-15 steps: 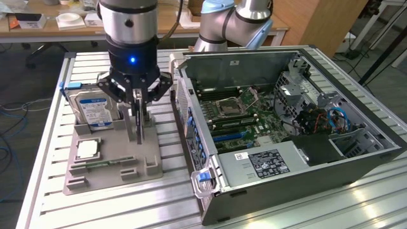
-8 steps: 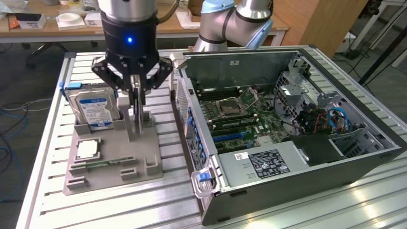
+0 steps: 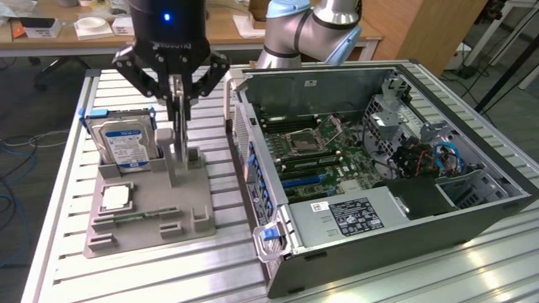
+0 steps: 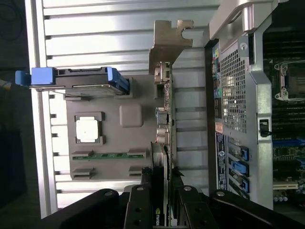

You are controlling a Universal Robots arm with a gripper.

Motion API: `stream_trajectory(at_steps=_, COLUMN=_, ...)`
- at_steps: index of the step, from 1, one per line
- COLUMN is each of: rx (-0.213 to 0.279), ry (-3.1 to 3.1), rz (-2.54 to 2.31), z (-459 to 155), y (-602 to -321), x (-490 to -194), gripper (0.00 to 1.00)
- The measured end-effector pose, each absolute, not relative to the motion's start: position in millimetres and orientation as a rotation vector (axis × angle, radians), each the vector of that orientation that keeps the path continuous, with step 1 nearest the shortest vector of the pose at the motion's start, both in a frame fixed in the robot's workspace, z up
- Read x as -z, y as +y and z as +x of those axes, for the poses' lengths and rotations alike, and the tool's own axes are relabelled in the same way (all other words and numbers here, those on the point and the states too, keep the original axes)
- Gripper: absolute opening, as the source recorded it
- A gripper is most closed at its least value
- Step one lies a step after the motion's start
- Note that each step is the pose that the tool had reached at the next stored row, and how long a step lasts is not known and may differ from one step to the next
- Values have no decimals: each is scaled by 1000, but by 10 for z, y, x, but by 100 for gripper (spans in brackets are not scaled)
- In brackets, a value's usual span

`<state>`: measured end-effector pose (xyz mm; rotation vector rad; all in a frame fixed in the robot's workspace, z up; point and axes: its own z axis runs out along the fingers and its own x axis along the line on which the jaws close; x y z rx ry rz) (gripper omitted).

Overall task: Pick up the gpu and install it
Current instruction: 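Pick up the gpu and move the gpu toward the slot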

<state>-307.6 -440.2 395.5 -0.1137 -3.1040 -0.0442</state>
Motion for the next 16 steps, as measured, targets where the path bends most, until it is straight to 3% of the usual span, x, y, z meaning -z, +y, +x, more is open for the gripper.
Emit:
stream_trajectory(at_steps=5, rx=44, ry=-3104, rz=-114, z=-3076, y=-4402, x=-4156, gripper=26)
stream_trajectory(at_steps=16, rx=44, ry=-3104, rz=-114, z=-3075, y=-4402, x=-4161, gripper=26)
